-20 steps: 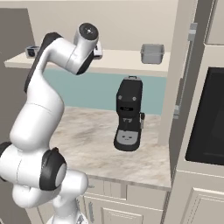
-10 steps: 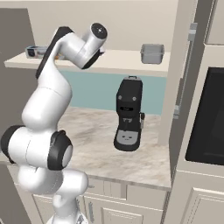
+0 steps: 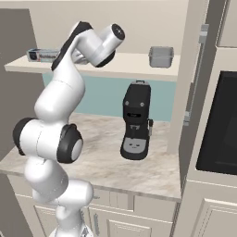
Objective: Retrieve the tupperware and aluminum foil from the cabinet and place them on the dining counter near the plate with cucumber and sweet potato to prepare for storing leftovers.
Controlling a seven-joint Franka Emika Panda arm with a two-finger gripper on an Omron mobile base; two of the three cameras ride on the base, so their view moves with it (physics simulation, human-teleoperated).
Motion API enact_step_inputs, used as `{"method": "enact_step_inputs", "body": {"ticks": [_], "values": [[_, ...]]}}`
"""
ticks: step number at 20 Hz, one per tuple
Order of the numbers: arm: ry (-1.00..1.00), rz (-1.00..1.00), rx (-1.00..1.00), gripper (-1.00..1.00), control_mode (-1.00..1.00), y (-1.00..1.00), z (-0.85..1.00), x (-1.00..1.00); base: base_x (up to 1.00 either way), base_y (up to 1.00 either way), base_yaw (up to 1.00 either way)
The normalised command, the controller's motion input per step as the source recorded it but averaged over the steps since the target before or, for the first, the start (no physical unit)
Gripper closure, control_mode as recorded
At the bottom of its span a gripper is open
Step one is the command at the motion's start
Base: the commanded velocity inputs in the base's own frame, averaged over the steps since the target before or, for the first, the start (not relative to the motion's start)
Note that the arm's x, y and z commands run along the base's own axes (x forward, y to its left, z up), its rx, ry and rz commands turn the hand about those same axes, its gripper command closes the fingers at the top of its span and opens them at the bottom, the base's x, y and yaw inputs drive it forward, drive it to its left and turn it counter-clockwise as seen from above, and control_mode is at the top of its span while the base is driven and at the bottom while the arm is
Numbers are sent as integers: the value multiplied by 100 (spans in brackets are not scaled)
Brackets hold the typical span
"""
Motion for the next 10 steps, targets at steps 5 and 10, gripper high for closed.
{"method": "enact_step_inputs", "body": {"ticks": [5, 10], "values": [[-1, 6, 0, -100, -100, 0, 0, 34, 0, 0, 0], [-5, 10, 0, -100, -100, 0, -3, 33, 0, 0, 0]]}}
